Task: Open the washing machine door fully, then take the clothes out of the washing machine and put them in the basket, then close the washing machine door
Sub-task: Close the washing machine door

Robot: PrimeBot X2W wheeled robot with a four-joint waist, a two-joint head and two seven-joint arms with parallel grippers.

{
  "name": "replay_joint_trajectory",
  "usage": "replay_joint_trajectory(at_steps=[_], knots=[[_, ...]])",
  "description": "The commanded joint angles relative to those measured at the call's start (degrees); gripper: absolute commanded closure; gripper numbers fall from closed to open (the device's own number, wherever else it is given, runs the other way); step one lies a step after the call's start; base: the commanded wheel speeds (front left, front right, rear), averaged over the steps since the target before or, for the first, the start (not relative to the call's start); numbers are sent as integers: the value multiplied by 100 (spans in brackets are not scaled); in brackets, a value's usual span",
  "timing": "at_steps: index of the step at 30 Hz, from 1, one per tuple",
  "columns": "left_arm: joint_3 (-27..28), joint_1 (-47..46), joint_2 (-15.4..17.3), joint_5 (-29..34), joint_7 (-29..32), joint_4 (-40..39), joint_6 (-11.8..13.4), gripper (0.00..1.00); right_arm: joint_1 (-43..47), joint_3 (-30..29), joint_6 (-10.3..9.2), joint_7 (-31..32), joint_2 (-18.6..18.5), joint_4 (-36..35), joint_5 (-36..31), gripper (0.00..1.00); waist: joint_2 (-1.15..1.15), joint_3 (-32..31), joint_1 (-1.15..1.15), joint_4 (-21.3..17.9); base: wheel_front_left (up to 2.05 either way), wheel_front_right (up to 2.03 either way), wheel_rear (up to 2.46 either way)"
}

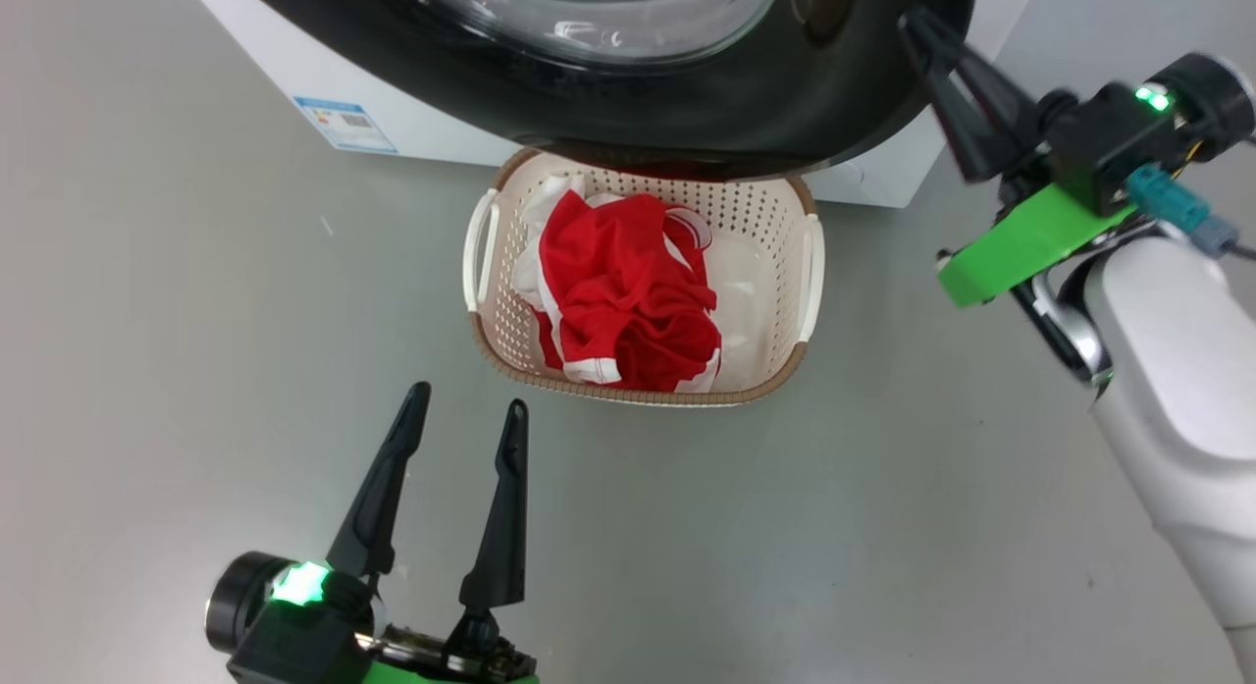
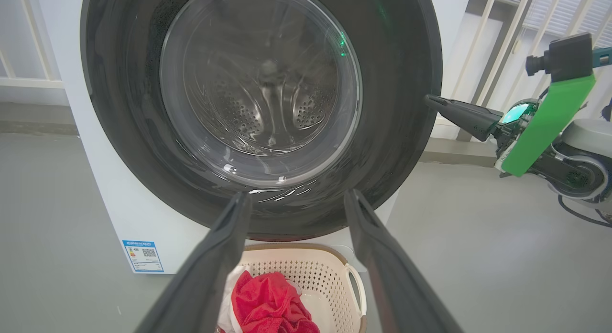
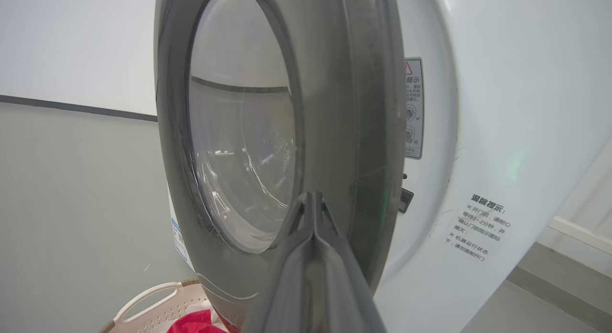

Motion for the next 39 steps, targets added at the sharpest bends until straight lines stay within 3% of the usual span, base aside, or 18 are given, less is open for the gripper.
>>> replay_joint_trajectory(at_steps=[1, 16, 25, 39], knots=[[127, -98, 13, 48, -28, -193, 58, 0, -113, -39, 26, -36, 27, -58, 93, 100, 0, 87, 0, 67, 0, 0, 0], [49, -220, 13, -462, -28, -375, 76, 0, -1009, -363, 26, -36, 138, 591, 90, 100, 0, 314, 0, 88, 0, 0, 0], [-100, -317, 13, -407, -28, -320, 58, 0, -1518, -426, 26, -36, 96, 1126, -39, 100, 0, 421, 0, 160, 0, 0, 0], [-97, -365, 13, -403, -28, -227, 72, 0, -1408, -806, 26, -36, 183, 1004, -334, 100, 0, 416, 0, 161, 0, 0, 0]])
